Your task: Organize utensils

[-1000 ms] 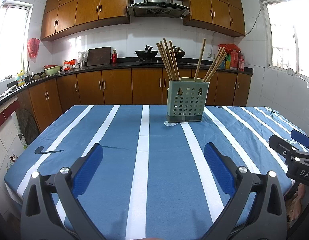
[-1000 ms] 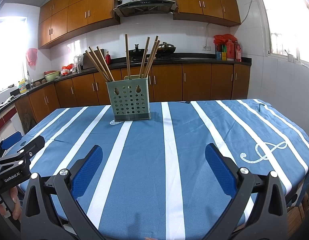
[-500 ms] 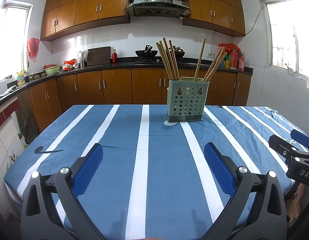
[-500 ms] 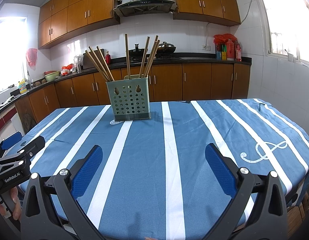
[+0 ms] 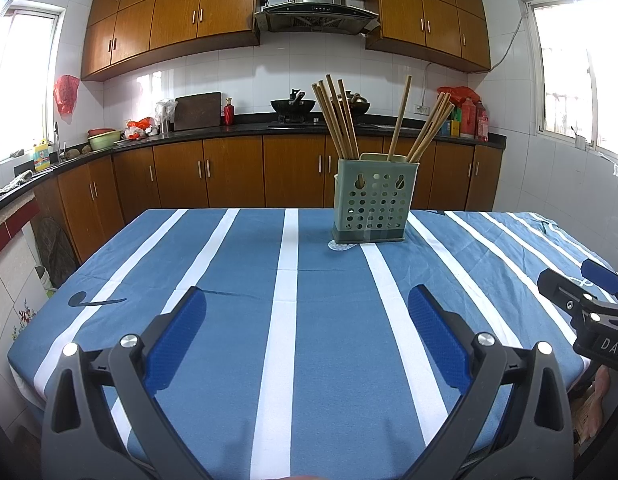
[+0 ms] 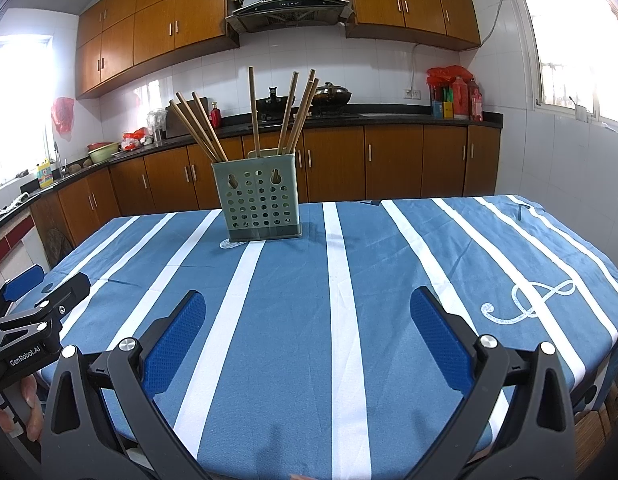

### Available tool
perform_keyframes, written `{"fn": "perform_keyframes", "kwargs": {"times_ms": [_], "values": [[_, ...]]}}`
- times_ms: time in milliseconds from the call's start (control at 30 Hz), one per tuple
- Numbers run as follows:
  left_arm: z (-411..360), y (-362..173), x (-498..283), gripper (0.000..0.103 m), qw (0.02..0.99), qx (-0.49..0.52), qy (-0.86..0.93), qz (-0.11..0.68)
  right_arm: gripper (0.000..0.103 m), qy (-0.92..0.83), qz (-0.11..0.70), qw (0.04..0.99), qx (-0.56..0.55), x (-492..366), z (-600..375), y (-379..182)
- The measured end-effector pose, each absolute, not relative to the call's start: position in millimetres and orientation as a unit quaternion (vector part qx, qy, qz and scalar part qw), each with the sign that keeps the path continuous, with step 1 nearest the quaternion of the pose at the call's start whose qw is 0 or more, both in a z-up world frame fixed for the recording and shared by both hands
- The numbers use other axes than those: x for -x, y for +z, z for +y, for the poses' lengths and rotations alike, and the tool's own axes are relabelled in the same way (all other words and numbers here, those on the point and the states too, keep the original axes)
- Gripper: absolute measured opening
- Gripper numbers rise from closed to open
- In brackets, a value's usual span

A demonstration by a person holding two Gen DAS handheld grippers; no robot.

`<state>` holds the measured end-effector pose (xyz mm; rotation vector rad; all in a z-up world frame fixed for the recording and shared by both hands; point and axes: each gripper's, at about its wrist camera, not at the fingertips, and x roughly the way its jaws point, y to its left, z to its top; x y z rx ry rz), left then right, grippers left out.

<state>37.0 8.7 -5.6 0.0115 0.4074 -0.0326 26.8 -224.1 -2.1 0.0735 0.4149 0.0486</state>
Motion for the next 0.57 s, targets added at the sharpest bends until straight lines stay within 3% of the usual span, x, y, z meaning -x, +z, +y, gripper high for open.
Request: {"fn": "perform_keyframes", "kwargs": {"times_ms": [567], "values": [[4.8, -8.7, -37.7, 0.099, 0.979, -0.004, -0.019, 0.204, 0.101, 0.024, 0.206, 0.978, -0.037, -27.0, -223.6, -1.4]]}}
